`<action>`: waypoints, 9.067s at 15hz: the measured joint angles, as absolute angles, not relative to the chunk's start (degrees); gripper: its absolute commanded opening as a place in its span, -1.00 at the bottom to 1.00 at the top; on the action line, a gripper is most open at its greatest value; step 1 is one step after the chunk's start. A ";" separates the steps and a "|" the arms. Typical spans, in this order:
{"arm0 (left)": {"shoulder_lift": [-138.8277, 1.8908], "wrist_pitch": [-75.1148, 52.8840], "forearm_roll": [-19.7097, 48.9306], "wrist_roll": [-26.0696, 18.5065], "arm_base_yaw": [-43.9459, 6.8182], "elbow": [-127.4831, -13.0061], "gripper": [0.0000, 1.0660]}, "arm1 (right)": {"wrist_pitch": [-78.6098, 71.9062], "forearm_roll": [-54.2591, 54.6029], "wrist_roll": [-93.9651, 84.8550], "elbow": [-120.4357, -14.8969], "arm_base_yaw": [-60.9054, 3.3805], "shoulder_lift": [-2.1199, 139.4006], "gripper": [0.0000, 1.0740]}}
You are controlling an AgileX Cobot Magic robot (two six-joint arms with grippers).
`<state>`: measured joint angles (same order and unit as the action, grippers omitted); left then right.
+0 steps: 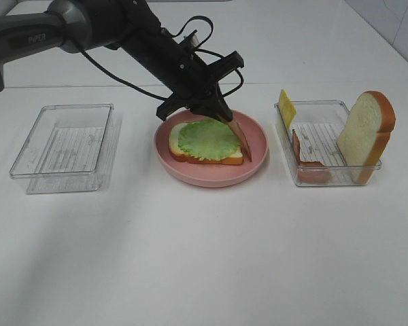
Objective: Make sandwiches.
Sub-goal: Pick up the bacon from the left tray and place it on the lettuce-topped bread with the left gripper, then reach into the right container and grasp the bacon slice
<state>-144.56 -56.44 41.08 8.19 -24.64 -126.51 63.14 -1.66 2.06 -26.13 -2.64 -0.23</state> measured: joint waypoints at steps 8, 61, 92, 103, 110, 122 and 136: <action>-144.56 -57.87 26.93 11.69 -24.24 -126.51 -0.98 | 63.14 -1.66 2.06 -26.13 -2.64 -0.23 0.58; -15.41 -63.14 0.40 0.46 -5.90 -30.54 0.83 | 63.14 -1.66 2.06 -26.13 -2.64 -0.23 0.58; 0.29 -61.82 0.86 0.46 1.43 -29.85 0.83 | 63.14 -1.66 2.06 -26.13 -2.64 -0.23 0.58; 0.29 -61.82 0.86 0.46 1.43 -29.85 0.83 | 63.03 0.00 2.06 -27.62 -2.64 0.69 0.58; 0.29 -61.76 0.86 0.46 1.43 -29.85 0.83 | 49.90 -0.52 2.06 -34.55 -2.64 25.67 0.73; 0.29 -61.76 0.86 0.46 1.43 -29.85 0.83 | 45.78 -0.34 -0.92 -53.86 -2.64 63.88 0.73; 0.29 -61.76 0.86 0.46 1.43 -29.85 0.83 | 53.11 11.63 -5.04 -69.21 -6.47 80.96 0.72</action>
<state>0.29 -61.76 0.86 0.46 1.43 -29.85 53.11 11.63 -5.04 -69.21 -6.47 80.96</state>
